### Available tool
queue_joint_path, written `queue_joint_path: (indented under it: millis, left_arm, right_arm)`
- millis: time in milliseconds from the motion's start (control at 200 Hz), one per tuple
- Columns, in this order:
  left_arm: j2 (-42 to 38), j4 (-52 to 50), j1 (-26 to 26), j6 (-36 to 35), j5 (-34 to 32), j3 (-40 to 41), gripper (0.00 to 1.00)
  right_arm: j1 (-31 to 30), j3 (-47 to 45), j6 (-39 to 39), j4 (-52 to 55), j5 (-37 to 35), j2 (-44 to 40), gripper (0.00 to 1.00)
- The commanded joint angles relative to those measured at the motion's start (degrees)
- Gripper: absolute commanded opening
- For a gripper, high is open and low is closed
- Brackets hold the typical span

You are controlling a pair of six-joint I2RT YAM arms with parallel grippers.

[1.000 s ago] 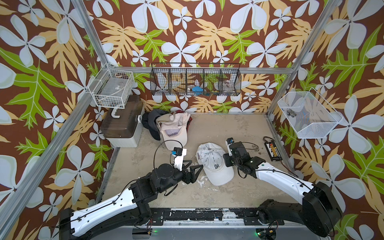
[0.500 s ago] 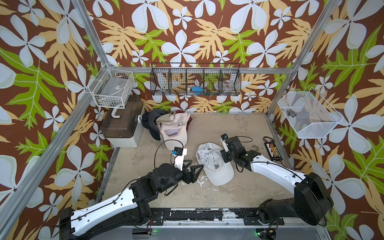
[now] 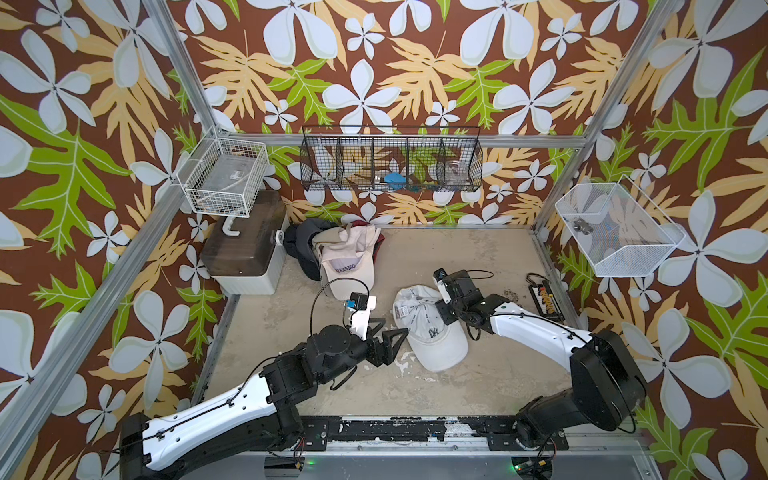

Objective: Open the adjustable buckle of the baseball cap
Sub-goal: Pick up the baseball cap from the center of the board.

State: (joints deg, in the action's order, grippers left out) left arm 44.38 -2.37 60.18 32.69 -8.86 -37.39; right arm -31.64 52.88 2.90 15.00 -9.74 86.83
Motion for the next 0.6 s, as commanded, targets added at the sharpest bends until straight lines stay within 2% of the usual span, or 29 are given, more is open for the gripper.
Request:
queue_joint_path:
  millis: [0, 210, 405, 460, 530, 596]
  left_arm:
    - [-0.06, 0.0, 0.08, -0.43, 0.41, -0.24, 0.81]
    - [-0.35, 0.09, 0.09, -0.19, 0.29, 0.21, 0.8]
    - [-0.87, 0.06, 0.1, -0.18, 0.12, 0.63, 0.8]
    - [-0.95, 0.08, 0.07, -0.24, 0.13, 0.73, 0.8]
    - [-0.88, 0.08, 0.11, -0.2, 0.11, 0.67, 0.8]
    - [-0.81, 0.08, 0.04, -0.22, 0.25, 0.6, 0.8]
  right_arm:
    - [0.0, 1.19, -1.13, 0.26, -2.02, 1.53, 0.51]
    - [-0.02, 3.0, -1.93, -0.34, -1.87, 4.65, 0.5]
    - [-0.01, 2.52, -2.28, -1.44, -1.14, 6.01, 0.41]
    - [-0.01, 2.01, -2.28, -1.97, -1.01, 5.83, 0.34]
    - [-0.02, 1.43, -2.15, -2.57, -1.25, 5.31, 0.17]
    - [-0.04, 0.62, -1.86, -3.16, -0.97, 4.23, 0.07]
